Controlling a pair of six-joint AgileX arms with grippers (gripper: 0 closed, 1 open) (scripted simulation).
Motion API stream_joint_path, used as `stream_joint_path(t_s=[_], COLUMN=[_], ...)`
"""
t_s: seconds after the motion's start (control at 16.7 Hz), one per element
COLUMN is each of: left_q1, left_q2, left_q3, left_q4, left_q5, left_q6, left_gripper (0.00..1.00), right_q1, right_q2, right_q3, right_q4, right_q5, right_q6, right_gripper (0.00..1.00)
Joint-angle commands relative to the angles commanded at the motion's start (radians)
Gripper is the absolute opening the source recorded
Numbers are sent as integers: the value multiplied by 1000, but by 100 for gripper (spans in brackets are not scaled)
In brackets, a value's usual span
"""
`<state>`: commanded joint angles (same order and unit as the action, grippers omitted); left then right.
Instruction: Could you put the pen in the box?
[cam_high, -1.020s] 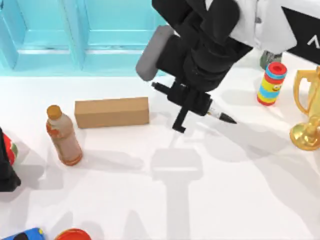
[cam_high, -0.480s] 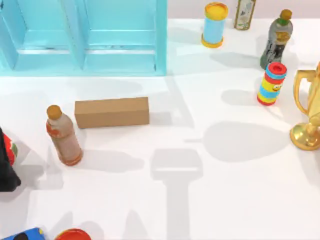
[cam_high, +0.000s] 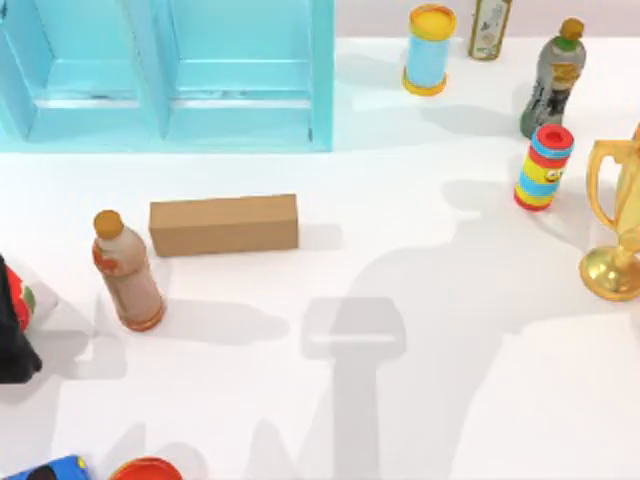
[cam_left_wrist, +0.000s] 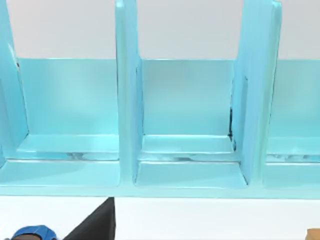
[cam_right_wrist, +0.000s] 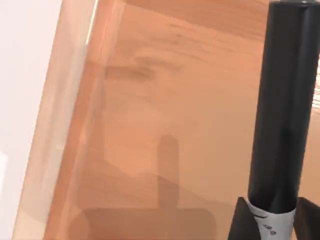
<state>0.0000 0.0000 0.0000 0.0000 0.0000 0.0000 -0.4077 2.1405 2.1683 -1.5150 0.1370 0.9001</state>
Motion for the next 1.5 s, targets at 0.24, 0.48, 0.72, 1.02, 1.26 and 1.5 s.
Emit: stream_joint_path(t_s=[0.24, 0.48, 0.72, 1.02, 1.26, 1.5], left_q1=[0, 0, 0, 0, 0, 0], left_q2=[0, 0, 0, 0, 0, 0], left_q3=[0, 0, 0, 0, 0, 0], left_q4=[0, 0, 0, 0, 0, 0], left_q5=[0, 0, 0, 0, 0, 0], left_q6=[0, 0, 0, 0, 0, 0], left_gripper=[100, 100, 100, 100, 100, 100], right_q1=[-118, -129, -112, 13, 35, -37], right_q2=[86, 96, 92, 60, 26, -7], right_q3=[-34, -39, -44, -144, -286, -409], right_q4=[-114, -127, -119, -37, 62, 134], right_q5=[-3, -3, -2, 6, 5, -9], right_q6=[148, 163, 170, 248, 272, 237], right_gripper=[0, 0, 0, 0, 0, 0])
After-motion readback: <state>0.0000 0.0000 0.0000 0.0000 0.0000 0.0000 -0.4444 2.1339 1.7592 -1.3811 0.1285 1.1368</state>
